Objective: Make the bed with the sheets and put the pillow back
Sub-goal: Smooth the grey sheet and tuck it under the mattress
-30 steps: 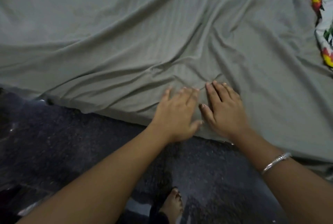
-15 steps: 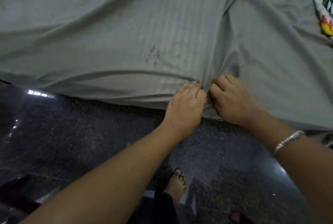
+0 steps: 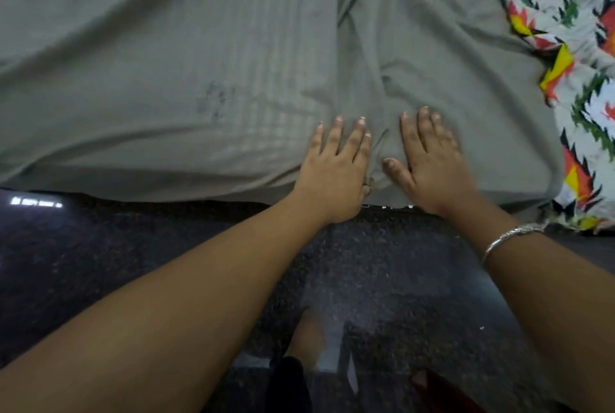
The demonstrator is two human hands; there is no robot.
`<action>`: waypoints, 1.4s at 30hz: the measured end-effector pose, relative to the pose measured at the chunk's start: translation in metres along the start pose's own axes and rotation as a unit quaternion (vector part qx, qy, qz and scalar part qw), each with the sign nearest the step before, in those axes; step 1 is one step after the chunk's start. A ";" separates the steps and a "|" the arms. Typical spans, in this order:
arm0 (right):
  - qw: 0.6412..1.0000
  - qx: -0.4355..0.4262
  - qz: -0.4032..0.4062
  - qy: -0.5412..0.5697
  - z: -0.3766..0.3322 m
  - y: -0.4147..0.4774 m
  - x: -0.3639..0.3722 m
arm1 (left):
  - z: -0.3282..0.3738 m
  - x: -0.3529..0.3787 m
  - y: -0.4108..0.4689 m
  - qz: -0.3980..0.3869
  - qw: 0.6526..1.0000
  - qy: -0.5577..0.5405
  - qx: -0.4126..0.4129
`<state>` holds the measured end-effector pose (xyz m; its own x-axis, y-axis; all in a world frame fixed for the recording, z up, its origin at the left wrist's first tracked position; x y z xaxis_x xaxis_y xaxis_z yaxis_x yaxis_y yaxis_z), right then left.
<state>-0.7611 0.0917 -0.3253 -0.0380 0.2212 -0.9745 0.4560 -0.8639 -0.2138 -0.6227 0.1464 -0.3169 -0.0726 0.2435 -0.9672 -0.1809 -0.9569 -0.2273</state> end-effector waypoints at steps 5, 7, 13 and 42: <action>1.000 0.009 -0.011 -0.016 0.013 0.000 -0.005 | 0.037 -0.013 0.033 0.015 0.999 -0.027 0.021; 1.000 -0.021 -0.001 -0.011 0.018 0.002 -0.006 | 0.048 -0.013 0.045 0.010 0.999 -0.036 -0.006; 0.998 0.047 0.017 -0.028 0.094 -0.007 0.000 | 0.095 -0.003 0.080 -0.010 0.999 -0.035 0.006; 0.998 -0.015 0.023 -0.059 0.146 0.019 -0.023 | 0.128 -0.002 0.132 0.016 0.999 -0.024 -0.015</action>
<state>-0.8812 0.0039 -0.3166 -0.1204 0.1239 -0.9850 0.4860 -0.8578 -0.1673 -0.7719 0.0402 -0.3300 -0.1254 0.2196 -0.9675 -0.1481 -0.9684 -0.2006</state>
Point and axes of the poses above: each hand's wrist, its own y-axis towards the middle knuckle, its own x-axis out of the palm, z = x × y, the point moved 6 cm from there along y, towards the middle knuckle, and after that the axes turned 4 degrees about -x, right-handed, at the moved point
